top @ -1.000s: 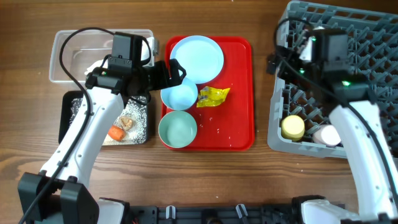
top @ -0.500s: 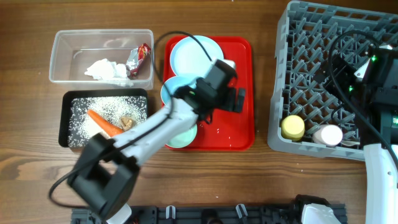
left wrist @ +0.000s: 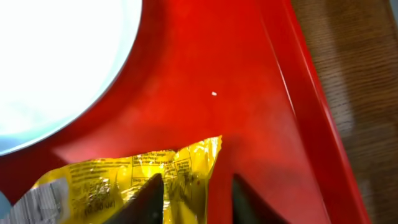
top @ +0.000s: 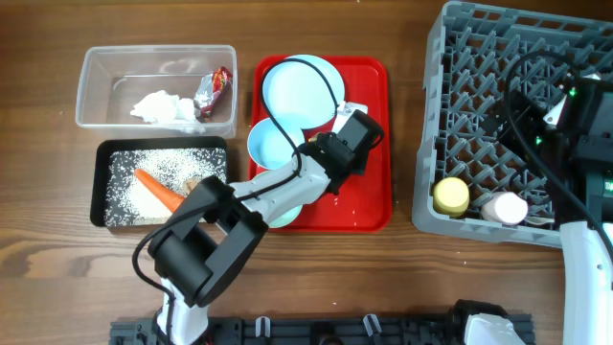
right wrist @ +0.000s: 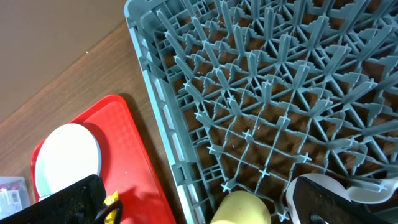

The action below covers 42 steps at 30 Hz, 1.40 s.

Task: Sort waste into correct bins and load items into the dishwasher rack
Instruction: 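Grasp the yellow snack wrapper with the left gripper and drop it in the clear bin, then grasp the light-blue bowl with the right gripper and lift it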

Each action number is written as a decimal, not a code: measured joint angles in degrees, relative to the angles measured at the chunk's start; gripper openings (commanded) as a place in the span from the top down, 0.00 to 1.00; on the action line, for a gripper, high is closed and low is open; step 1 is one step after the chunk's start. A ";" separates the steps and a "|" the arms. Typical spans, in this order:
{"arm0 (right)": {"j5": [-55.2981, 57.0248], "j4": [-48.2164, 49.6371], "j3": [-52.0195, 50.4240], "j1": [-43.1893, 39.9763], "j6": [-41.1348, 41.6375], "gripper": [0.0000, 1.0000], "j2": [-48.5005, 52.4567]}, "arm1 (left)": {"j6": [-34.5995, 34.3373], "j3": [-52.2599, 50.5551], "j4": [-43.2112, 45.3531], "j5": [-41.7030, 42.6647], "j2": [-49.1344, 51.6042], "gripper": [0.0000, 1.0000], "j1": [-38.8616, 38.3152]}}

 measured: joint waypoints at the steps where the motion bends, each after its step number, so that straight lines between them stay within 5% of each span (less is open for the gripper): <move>1: 0.00 -0.02 0.00 0.00 -0.09 0.00 0.00 | -0.28 0.00 0.11 0.00 0.26 0.91 0.00; 13: 0.22 -0.31 0.00 0.00 -0.31 0.00 0.00 | 0.92 0.00 0.48 -0.17 -0.76 0.96 -0.33; 19: 1.70 -0.44 0.00 0.00 -0.31 0.00 0.00 | 1.11 0.11 0.15 -1.36 -19.63 0.96 0.33; 29: 1.70 -0.44 0.00 0.00 -0.31 0.00 0.00 | 12.33 0.22 -3.06 -12.85 -23.47 0.96 20.15; 30: 1.68 -0.48 0.00 0.00 -0.31 0.00 0.00 | 12.68 0.22 -2.97 -12.72 -22.71 0.85 22.56; 32: 1.68 -0.46 0.00 0.00 -0.28 0.00 0.00 | 13.53 0.22 -2.25 -10.25 -19.50 0.05 29.14; 36: 1.68 -1.38 0.00 0.00 -0.31 0.00 0.00 | 13.81 0.22 -2.01 -4.76 -14.58 0.00 36.50; 42: -8.26 2.73 0.00 0.09 -7.37 0.00 0.02 | 13.94 0.44 -10.51 3.19 -14.27 0.00 34.88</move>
